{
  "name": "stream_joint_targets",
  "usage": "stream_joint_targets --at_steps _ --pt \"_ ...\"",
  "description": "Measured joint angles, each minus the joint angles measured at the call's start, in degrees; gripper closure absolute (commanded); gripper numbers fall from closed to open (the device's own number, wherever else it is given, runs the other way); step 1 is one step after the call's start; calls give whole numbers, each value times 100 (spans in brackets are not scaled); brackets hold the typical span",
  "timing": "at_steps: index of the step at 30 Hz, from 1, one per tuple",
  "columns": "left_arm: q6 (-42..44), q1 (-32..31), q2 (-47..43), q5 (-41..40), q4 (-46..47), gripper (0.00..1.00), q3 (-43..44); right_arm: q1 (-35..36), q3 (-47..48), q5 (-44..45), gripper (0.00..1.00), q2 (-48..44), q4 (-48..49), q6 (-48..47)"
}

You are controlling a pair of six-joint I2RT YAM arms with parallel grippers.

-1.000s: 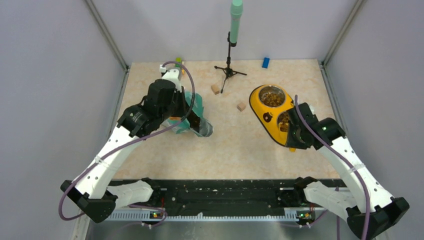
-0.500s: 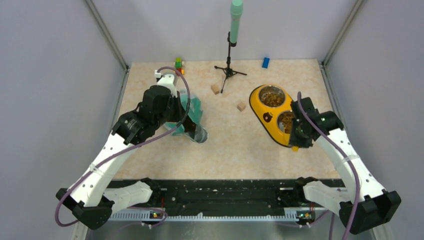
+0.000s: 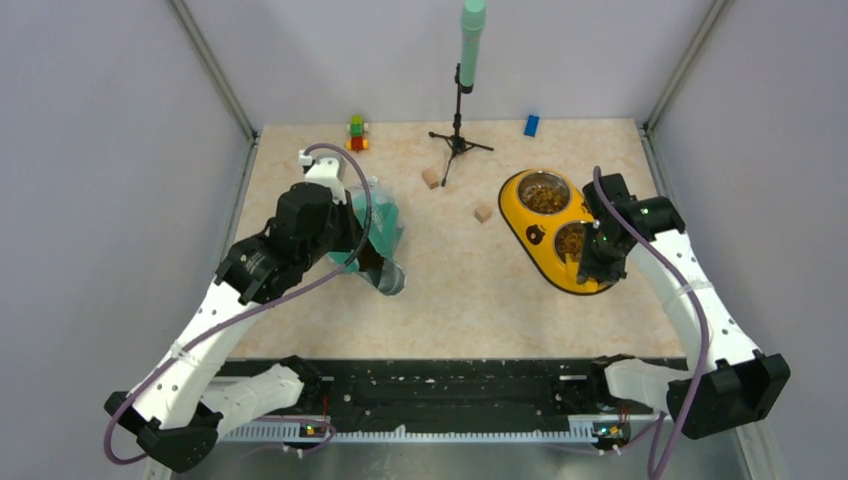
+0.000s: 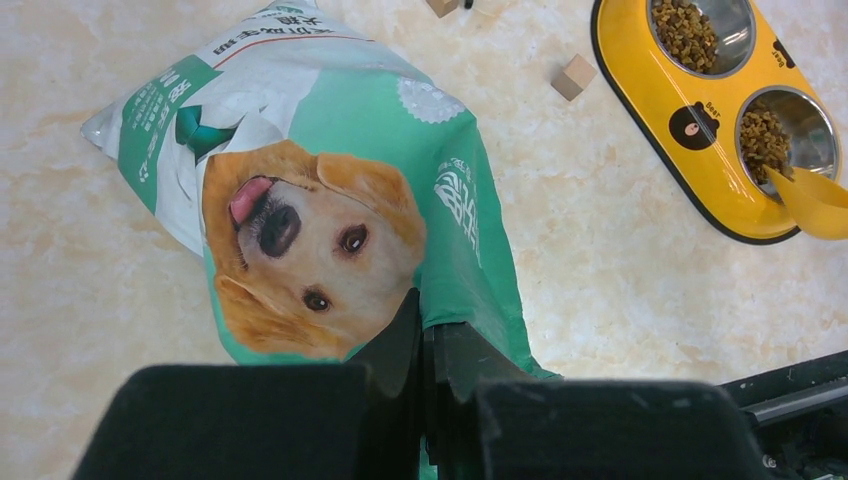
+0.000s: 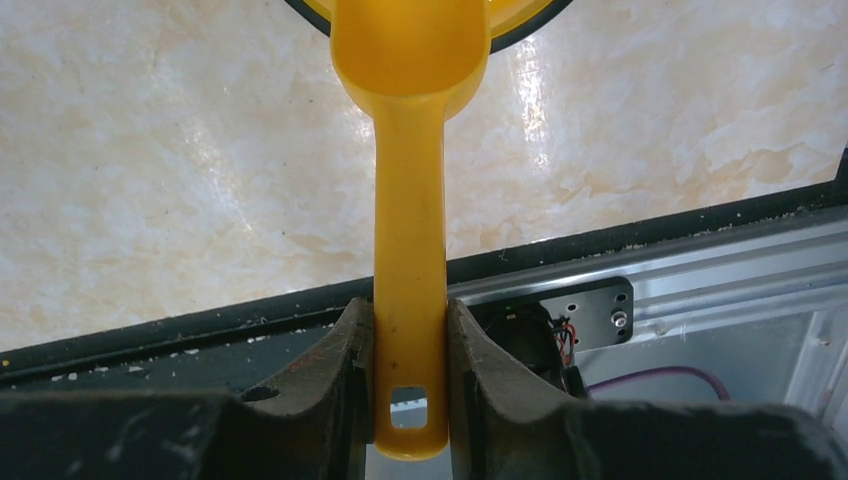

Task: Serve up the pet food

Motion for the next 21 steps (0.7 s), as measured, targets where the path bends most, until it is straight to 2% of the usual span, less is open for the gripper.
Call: stream_joint_targets --at_steps 11,17,21 --pt "-15 -2 -133 -101 50 100 -142 -133 409 9 100 378 -214 -111" --pt "31 -2 -131 -166 72 100 -153 -258 94 -138 100 328 -256 -74" --pt "98 -2 -105 -199 118 100 -153 -293 468 -129 100 415 -531 -31"
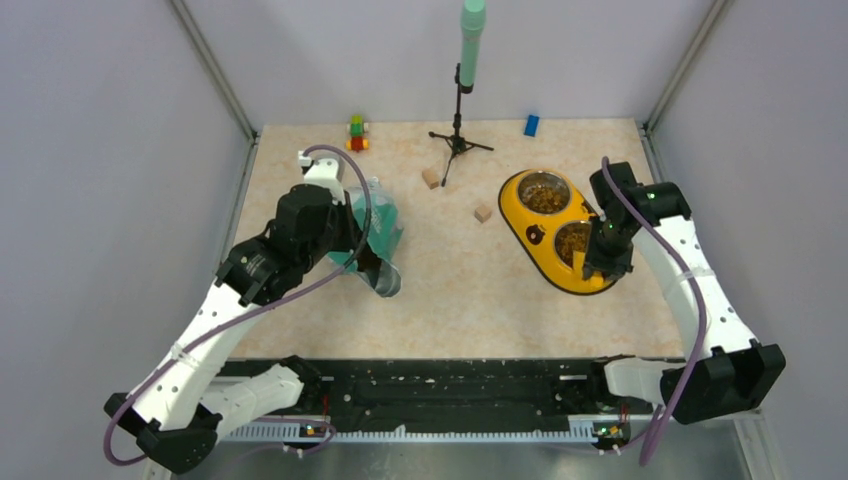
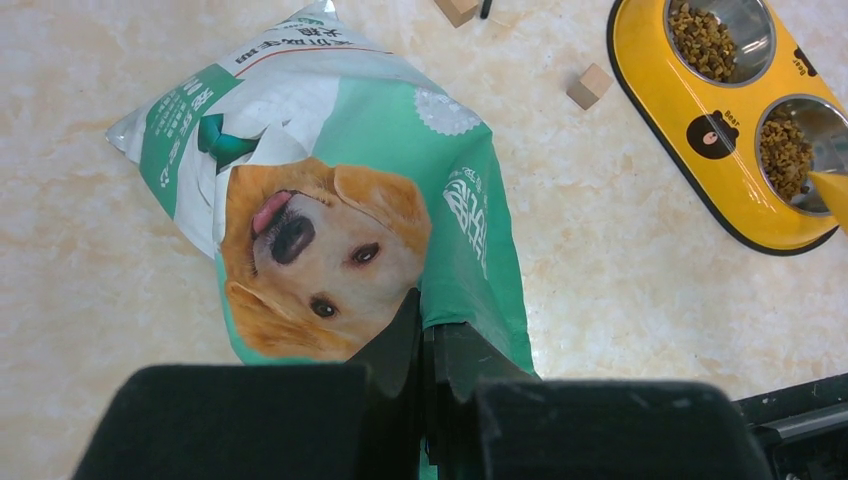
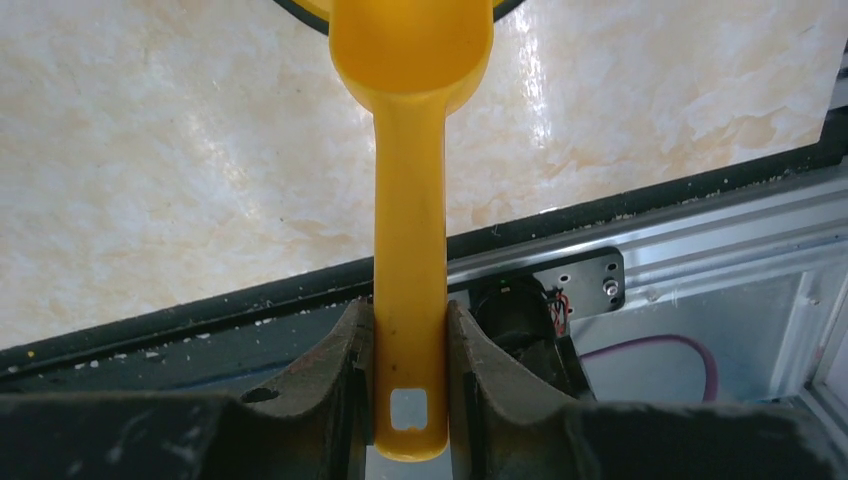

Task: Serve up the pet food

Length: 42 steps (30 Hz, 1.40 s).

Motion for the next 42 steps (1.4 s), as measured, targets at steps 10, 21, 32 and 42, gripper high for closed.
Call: stream_joint_targets --at_steps 10,21,32,42 --pt "160 2 94 -52 149 100 0 -11 -87 -26 100 42 -81 94" --pt "249 31 275 -48 195 100 85 -11 466 -20 100 149 -125 109" --pt "321 127 494 -109 -162 100 713 -13 1244 -190 100 9 264 -175" --pt "431 166 522 -442 -601 100 1211 741 -114 -1351 100 -1056 2551 -632"
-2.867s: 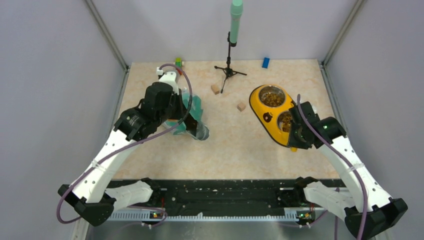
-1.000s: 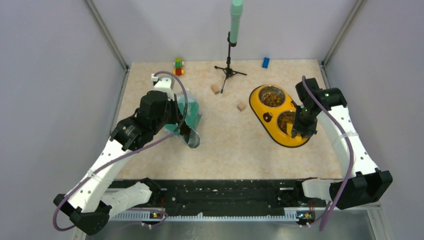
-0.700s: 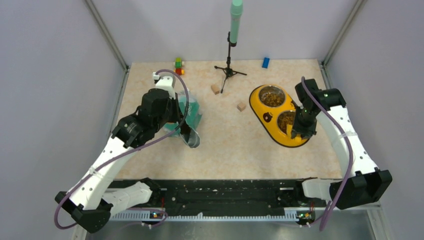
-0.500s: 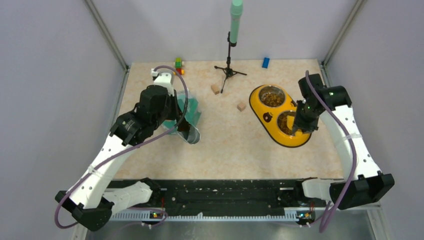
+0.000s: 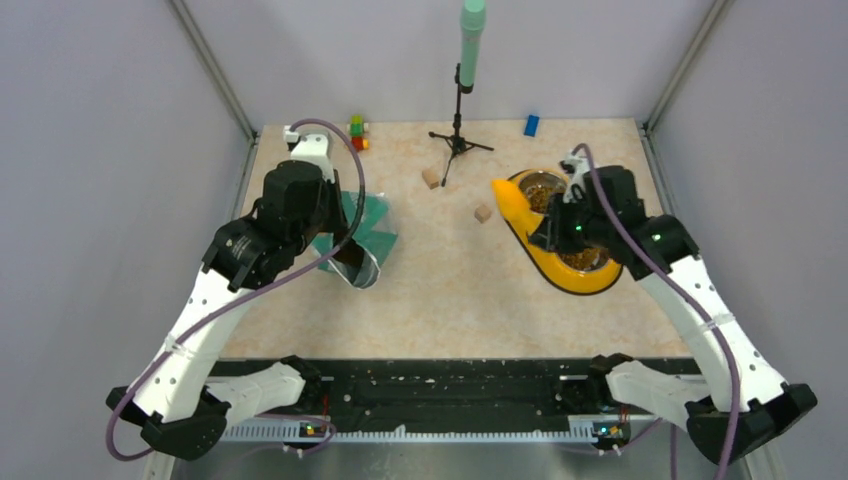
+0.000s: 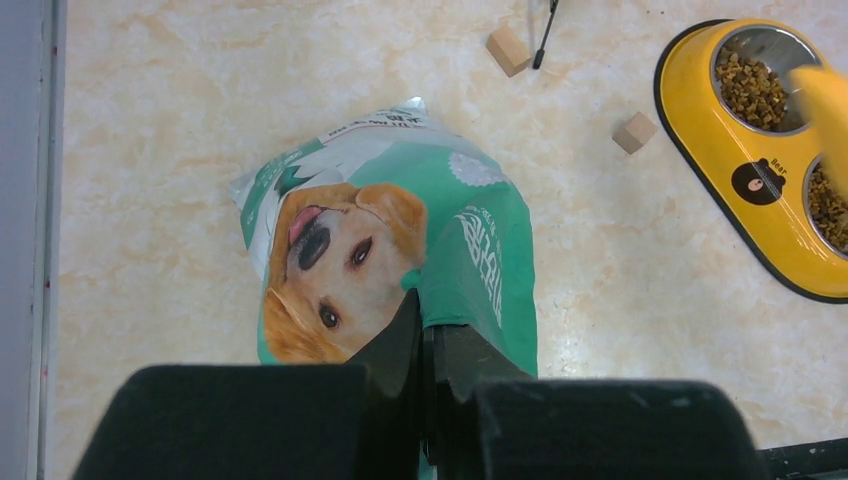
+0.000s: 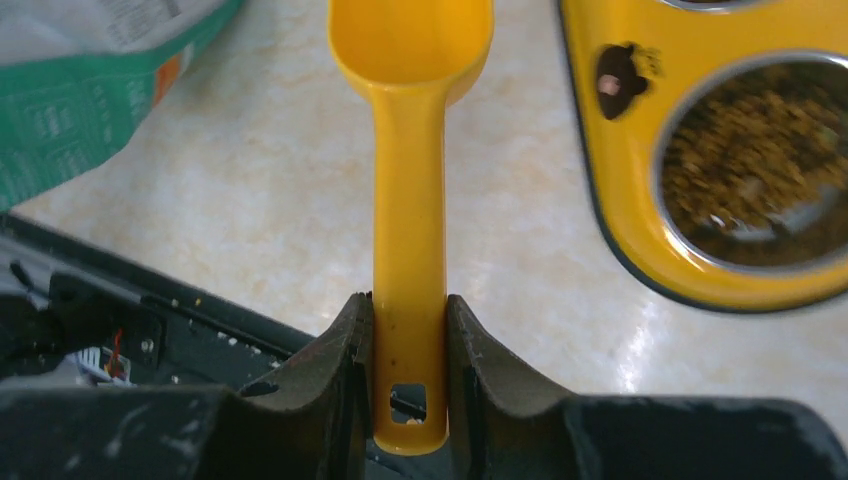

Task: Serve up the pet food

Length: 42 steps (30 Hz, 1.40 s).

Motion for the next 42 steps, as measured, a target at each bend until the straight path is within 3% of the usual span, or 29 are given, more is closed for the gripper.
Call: stream_joint_targets --at_steps 4,8,21,35,36,38,39,42 --pt "-2 0 -2 -28 -9 100 46 1495 -463 72 100 138 931 -210" --pt "-4 2 -2 -72 -11 100 46 2337 -1073 400 100 393 1871 -280" --pt "-184 17 -26 -107 -44 100 57 2365 -2549 1300 100 1349 4347 -120" --pt "-251 35 -50 -101 -85 100 57 2369 -3436 1473 100 1768 5451 262" --pt "-251 35 -50 -101 -85 100 57 2369 -3473 1473 98 1768 5508 262" --pt "-249 35 -50 -98 -85 100 57 2369 -3523 1482 78 1770 5547 275" --pt "-249 35 -50 -96 -85 100 57 2369 -3543 1480 63 1786 5578 280" --pt "-249 39 -50 -87 -85 100 57 2387 -3543 1475 45 1888 5692 295"
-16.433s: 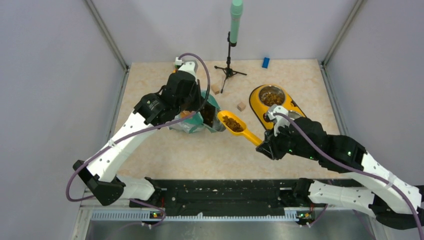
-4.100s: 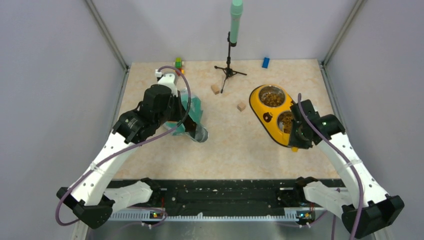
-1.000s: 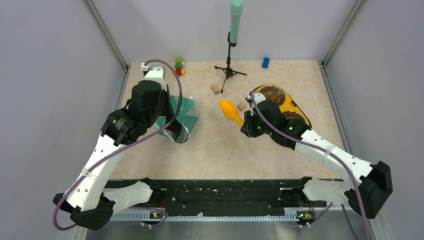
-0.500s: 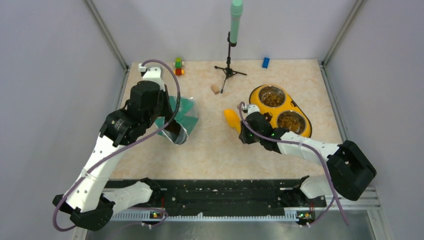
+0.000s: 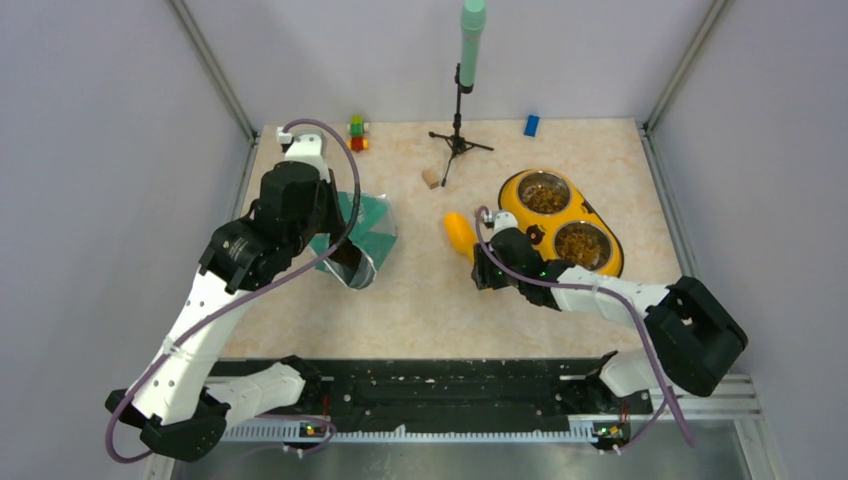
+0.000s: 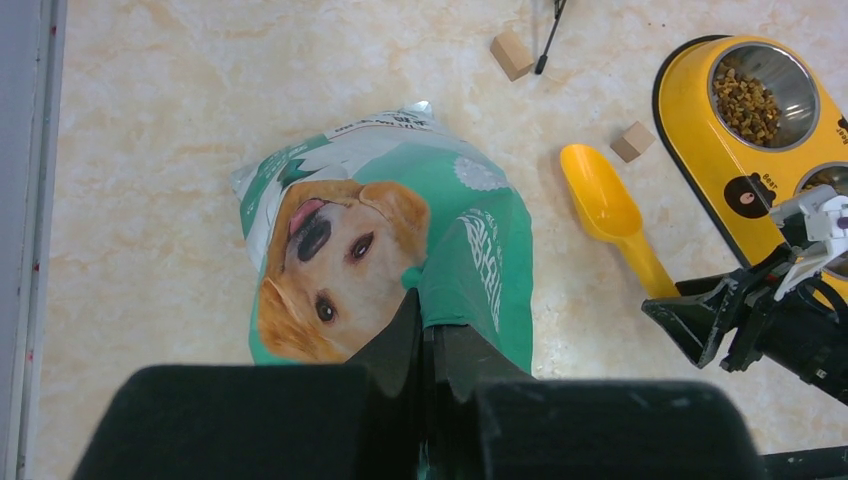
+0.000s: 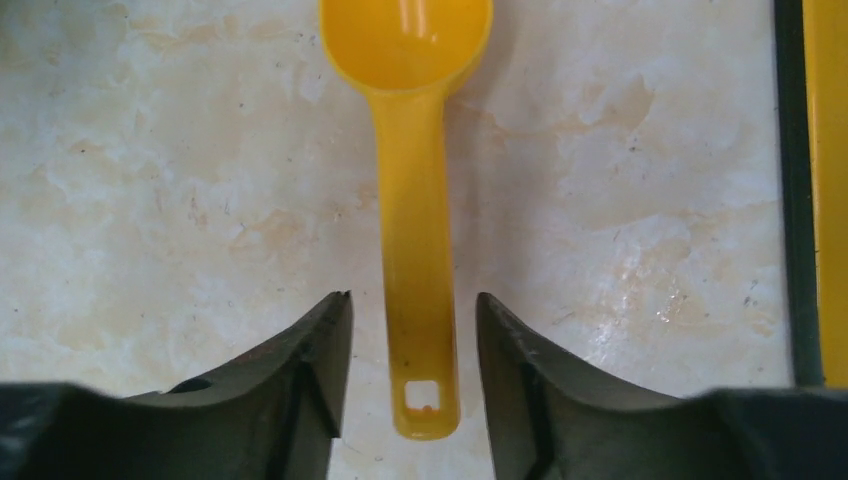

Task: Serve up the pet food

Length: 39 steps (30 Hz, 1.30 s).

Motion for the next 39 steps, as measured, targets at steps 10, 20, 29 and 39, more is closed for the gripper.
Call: stream_joint_targets --at_steps 10,20,29,39 --pt "28 24 20 236 -195 100 107 61 1287 -74 25 -269 -1034 -782" --pt "201 63 24 710 -343 100 393 999 1718 -1263 43 -1327 804 -2459" --pt "264 87 26 879 -431 100 525 1668 1659 -1790 44 -765 1314 -4581" --pt "262 120 26 876 -422 100 525 1814 2411 -1849 47 109 1552 -5869"
